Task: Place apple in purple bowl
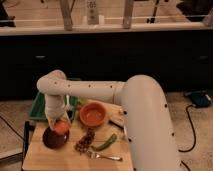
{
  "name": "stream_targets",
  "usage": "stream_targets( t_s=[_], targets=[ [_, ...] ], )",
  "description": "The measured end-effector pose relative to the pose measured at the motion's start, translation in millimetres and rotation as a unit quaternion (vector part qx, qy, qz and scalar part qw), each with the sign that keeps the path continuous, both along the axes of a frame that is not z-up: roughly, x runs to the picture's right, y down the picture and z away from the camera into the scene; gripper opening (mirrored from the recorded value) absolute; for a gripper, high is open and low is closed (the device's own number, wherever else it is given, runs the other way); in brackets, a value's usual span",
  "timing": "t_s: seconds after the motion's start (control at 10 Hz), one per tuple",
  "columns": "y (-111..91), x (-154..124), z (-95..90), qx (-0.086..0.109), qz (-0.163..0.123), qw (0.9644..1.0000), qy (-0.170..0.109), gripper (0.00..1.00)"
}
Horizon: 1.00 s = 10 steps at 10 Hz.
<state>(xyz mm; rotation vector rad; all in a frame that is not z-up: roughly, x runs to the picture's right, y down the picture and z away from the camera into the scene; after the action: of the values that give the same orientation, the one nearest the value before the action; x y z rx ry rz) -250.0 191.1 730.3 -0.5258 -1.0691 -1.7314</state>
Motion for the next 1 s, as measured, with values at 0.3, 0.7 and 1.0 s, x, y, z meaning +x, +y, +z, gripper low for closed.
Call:
stream_targets(
  t_s=[0.3, 0.7, 1.0],
  targets=[
    [1.2, -8.6, -3.1, 0.005, 0.0, 1.0, -0.001, 0.0],
    [3.5, -15.7, -5.4, 0.007, -0.002, 1.0, -0.001, 0.0],
    [5.7, -21.8, -5.8, 0.002, -0.008, 1.0, -0.001, 0.13]
  ],
)
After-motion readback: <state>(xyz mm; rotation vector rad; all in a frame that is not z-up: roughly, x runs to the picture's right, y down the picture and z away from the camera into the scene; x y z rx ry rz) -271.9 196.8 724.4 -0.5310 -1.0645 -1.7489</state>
